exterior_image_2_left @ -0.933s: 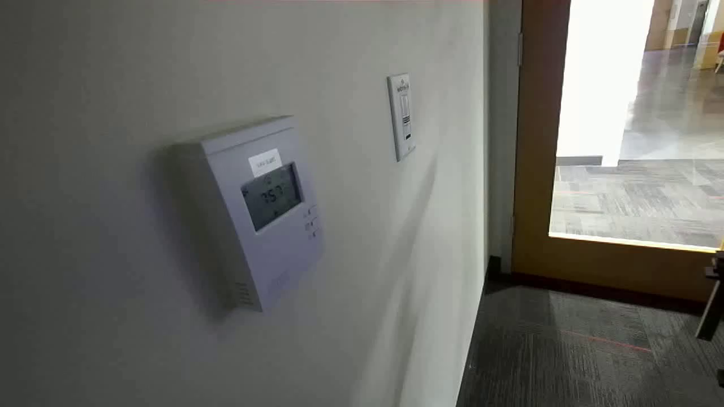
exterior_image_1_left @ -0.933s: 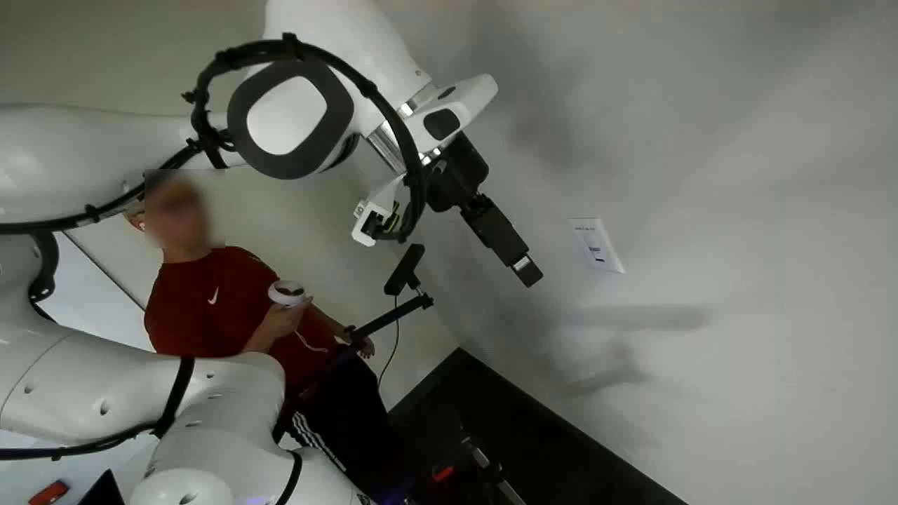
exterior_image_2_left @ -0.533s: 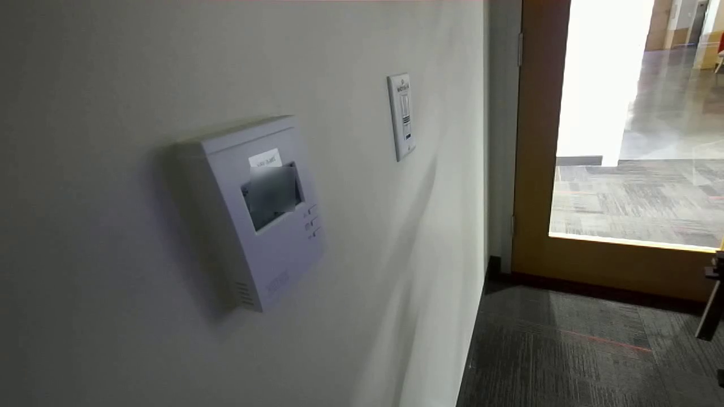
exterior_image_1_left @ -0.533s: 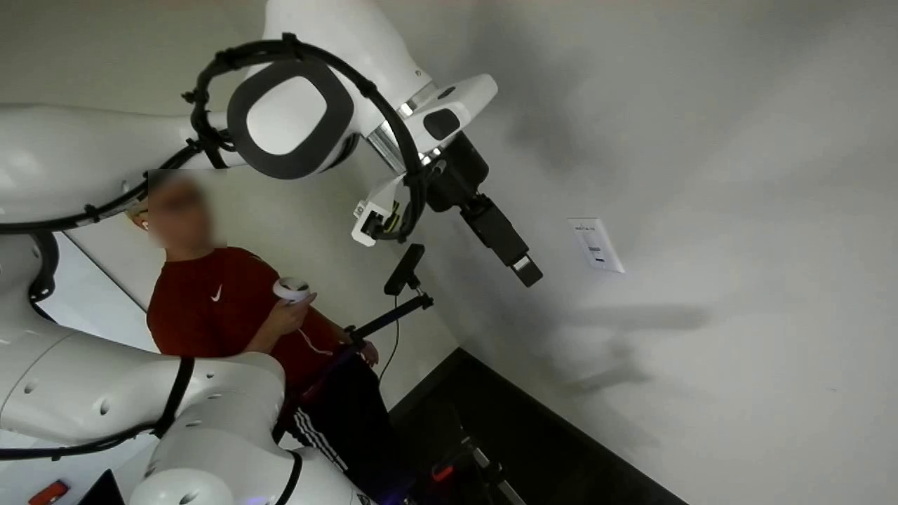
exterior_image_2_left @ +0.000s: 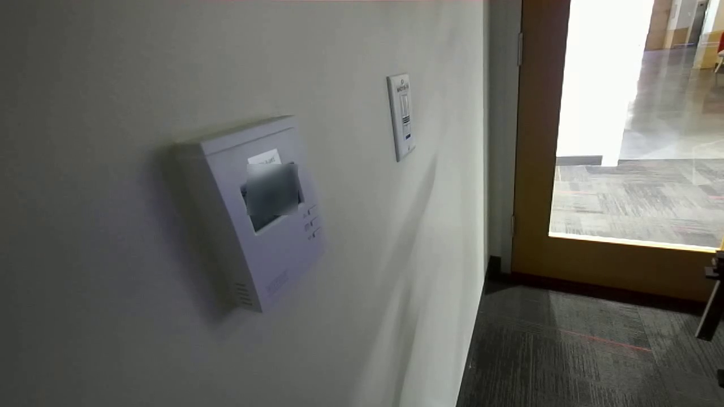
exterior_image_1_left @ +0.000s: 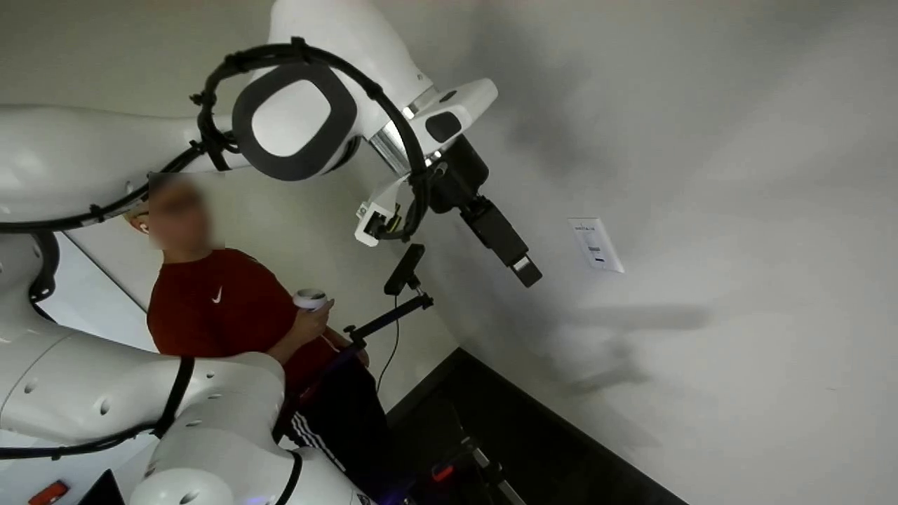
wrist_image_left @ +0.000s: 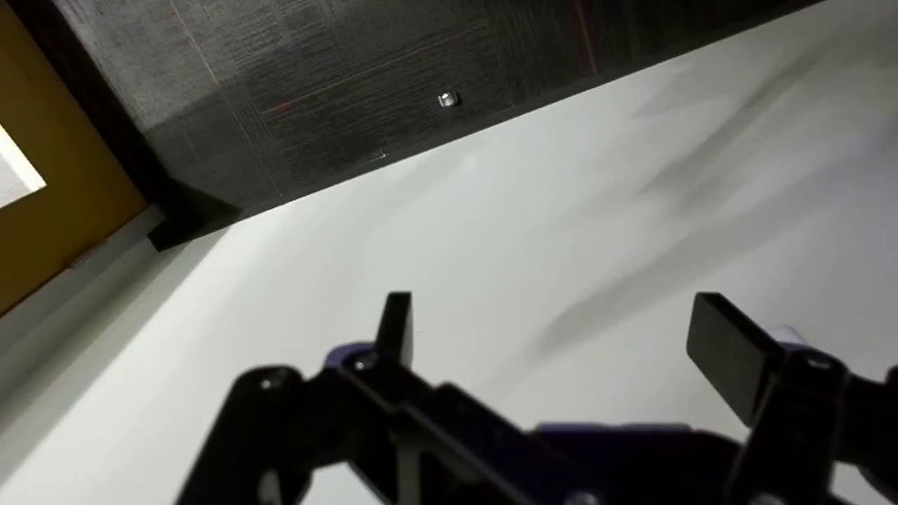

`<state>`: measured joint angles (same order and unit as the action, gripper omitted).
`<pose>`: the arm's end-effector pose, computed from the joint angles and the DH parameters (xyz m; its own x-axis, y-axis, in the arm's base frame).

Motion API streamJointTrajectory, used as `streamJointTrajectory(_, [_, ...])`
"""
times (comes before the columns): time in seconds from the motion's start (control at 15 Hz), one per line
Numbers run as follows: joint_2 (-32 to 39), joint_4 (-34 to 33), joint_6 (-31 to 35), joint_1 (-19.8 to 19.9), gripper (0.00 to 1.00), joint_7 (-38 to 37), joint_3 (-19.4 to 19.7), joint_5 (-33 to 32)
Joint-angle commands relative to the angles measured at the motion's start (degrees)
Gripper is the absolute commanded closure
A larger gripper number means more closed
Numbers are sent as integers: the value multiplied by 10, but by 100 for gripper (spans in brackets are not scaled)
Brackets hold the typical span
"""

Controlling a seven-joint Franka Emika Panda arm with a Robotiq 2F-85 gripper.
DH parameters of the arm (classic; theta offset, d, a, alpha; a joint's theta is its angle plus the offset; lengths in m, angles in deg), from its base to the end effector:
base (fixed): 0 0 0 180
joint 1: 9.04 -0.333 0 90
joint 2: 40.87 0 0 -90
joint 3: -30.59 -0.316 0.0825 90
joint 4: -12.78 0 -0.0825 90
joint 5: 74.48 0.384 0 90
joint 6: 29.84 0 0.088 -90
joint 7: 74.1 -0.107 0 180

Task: Press the switch

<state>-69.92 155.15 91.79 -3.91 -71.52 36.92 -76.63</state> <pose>0.3981 -0.0847 0.4786 0.9815 -0.1269 0.1432 -0.1263 -0.9919 -0.0127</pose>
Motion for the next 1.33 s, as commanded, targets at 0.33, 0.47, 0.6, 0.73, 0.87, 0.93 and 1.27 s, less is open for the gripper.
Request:
streamJointTrajectory(0.33, [67, 49, 182, -65, 0, 53, -31, 13])
streamJointTrajectory(0.47, [96, 53, 233, -82, 26, 54, -42, 17])
streamJointTrajectory(0.6, [123, 52, 274, -95, 41, 45, -52, 27])
streamJointTrajectory(0.73, [145, 53, 311, -106, 58, 40, -59, 41])
streamJointTrajectory(0.87, [161, 53, 337, -111, 73, 39, -66, 54])
streamJointTrajectory(0.93, [165, 53, 341, -115, 80, 43, -65, 62])
streamJointTrajectory(1.27, [164, 55, 324, -115, 100, 43, -62, 97])
